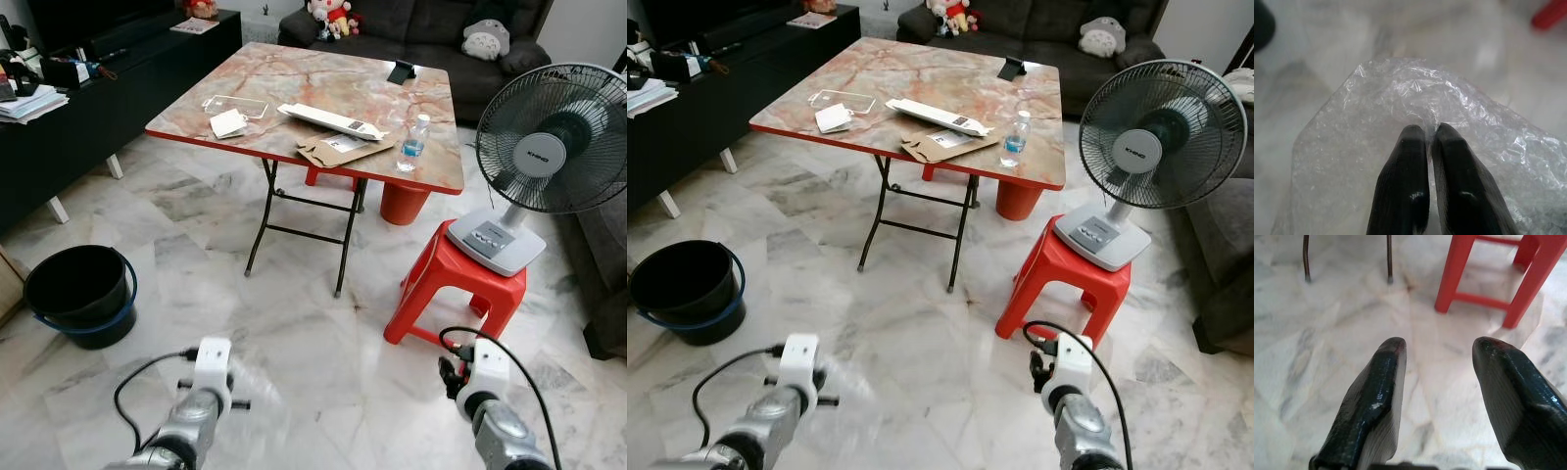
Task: Picking trash to rubbish bin
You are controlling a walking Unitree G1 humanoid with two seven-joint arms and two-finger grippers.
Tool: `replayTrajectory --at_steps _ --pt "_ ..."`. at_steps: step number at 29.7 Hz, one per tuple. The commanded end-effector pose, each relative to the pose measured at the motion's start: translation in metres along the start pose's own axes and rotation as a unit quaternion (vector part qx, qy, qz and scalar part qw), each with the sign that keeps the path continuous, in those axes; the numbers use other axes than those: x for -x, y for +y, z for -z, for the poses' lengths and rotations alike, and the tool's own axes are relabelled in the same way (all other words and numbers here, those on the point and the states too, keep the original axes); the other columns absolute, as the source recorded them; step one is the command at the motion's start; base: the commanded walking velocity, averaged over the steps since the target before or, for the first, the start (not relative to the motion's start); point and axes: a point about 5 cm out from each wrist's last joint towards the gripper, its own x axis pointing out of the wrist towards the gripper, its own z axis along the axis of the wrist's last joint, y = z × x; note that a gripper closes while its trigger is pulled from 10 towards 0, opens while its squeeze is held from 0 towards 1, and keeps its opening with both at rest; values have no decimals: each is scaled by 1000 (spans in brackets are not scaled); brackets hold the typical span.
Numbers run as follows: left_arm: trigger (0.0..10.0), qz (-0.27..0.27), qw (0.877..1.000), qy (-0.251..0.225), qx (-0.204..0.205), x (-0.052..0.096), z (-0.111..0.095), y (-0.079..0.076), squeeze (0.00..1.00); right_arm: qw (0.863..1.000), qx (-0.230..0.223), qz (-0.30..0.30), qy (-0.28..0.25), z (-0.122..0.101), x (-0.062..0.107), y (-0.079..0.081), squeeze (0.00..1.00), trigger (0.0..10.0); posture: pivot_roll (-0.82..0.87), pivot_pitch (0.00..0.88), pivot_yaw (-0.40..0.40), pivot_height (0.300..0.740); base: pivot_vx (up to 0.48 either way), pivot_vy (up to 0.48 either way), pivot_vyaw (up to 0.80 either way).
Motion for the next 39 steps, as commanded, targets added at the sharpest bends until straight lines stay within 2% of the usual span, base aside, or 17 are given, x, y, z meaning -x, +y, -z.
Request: replayTrajectory --at_steps 1,5,9,11,13,15,17,18,23,27,39 --pt "10000 2 1000 23 -16 1 9 -2 0 1000 3 7 19 8 2 -2 0 10000 11 26 -107 740 0 0 0" --pt "10000 5 1000 21 -6 2 13 -6 0 999 -7 19 46 24 7 -4 0 10000 18 31 -110 740 0 0 0" --pt "10000 14 998 43 -42 4 26 -11 0 998 -3 28 63 32 9 -3 0 10000 16 27 -112 740 0 0 0" --pt "10000 18 995 71 -65 7 40 -12 0 997 -11 32 74 38 10 -2 0 10000 16 27 -112 740 0 0 0" --pt "10000 23 994 78 -68 8 44 -13 0 996 -12 34 77 39 11 -3 0 10000 16 27 -112 740 0 0 0" --pt "10000 32 991 92 -96 11 52 -14 0 996 -16 35 81 42 12 -3 0 10000 9 18 -109 740 0 0 0" --pt "10000 34 989 95 -108 11 55 -14 0 996 -10 33 87 44 13 -3 0 10000 9 15 -108 740 0 0 0" --pt "10000 29 991 92 -90 12 55 -13 0 996 -16 32 87 46 14 -4 0 10000 8 14 -107 740 0 0 0" --pt "10000 18 994 82 -65 11 53 -10 0 995 -5 32 96 49 15 -6 0 10000 9 6 -106 740 0 0 614" --pt "10000 15 995 79 -55 11 53 -10 0 993 -7 52 106 53 17 -11 0 10000 9 6 -106 740 0 0 786" --pt "10000 22 995 83 -50 13 58 -16 0 992 -17 57 111 58 20 -14 0 10000 2 0 -99 740 0 0 794"
